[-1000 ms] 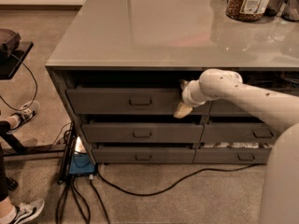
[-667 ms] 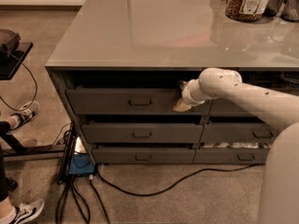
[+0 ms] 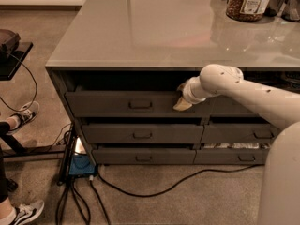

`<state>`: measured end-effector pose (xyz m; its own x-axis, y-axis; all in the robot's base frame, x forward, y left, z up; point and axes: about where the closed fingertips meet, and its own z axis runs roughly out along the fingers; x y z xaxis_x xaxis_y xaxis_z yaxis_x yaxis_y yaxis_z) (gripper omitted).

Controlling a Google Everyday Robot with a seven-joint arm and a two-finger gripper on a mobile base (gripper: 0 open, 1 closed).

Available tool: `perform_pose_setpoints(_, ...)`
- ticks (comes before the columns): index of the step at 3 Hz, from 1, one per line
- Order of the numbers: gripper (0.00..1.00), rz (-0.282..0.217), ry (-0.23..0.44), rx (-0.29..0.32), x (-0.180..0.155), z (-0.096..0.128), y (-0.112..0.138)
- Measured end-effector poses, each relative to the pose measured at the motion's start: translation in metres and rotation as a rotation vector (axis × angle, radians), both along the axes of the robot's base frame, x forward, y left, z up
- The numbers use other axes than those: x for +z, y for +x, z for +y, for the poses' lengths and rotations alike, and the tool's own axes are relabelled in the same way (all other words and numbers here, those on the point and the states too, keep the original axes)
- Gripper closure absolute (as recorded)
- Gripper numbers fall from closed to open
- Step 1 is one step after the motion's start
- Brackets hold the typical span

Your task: Open top drawer

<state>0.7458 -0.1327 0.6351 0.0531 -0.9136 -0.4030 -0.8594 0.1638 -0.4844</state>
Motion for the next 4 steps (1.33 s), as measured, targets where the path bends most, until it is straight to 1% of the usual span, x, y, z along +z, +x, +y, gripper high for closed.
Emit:
perform_pose_setpoints(1, 1.00, 0.000, 0.000, 0.000, 0.0022, 0.0000, -0.0001)
perform_pose_setpoints(4, 1.00, -0.020, 0.011, -0.007, 0.0020, 0.0008, -0.0062)
